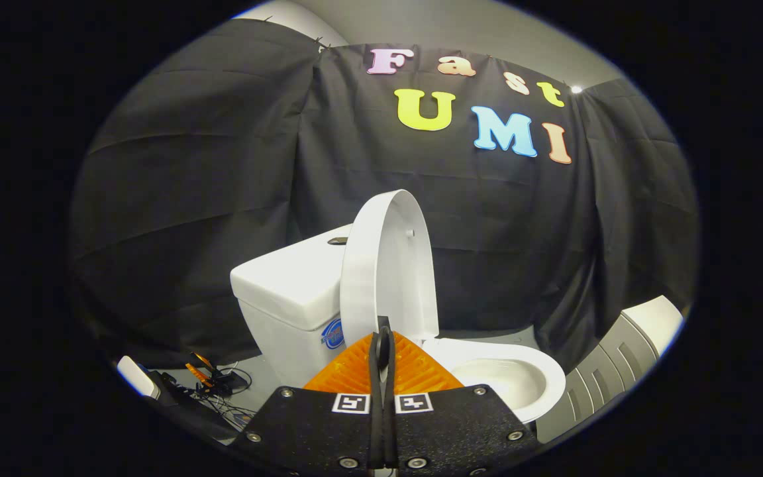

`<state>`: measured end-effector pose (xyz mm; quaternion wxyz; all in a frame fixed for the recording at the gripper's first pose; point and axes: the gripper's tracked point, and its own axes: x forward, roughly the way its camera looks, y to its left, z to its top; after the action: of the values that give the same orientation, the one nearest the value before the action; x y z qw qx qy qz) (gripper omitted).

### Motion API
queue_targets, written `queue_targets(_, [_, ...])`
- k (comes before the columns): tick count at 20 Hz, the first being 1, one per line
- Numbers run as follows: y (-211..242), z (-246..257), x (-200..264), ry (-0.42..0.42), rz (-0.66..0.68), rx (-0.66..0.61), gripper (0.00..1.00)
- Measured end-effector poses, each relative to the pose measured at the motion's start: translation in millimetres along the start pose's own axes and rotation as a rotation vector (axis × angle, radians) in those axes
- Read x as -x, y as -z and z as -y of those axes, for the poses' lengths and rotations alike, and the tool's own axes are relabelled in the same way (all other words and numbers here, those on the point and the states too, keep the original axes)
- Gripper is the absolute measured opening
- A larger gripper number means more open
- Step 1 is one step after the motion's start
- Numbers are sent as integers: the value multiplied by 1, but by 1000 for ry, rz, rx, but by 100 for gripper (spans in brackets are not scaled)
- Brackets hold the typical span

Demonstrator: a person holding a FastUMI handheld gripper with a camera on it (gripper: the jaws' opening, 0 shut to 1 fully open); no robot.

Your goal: Open the toilet lid.

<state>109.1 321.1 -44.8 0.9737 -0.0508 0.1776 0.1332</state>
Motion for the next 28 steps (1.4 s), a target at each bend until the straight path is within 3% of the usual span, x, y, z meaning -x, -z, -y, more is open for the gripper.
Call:
queue_targets(12, [-5, 6, -1, 16, 1, 69, 1])
queue_targets(18, [-2, 6, 0, -19, 0, 71, 18])
queue_targets(20, [0, 9, -1, 5, 0, 109, 32])
queue_targets(21, [1, 10, 0, 6, 4, 119, 49])
queue_targets(22, [1, 9, -1, -1, 9, 120, 57])
queue_targets(25, [0, 10, 3, -13, 16, 93, 95])
queue_targets(28, [-10, 10, 7, -33, 51, 62, 95])
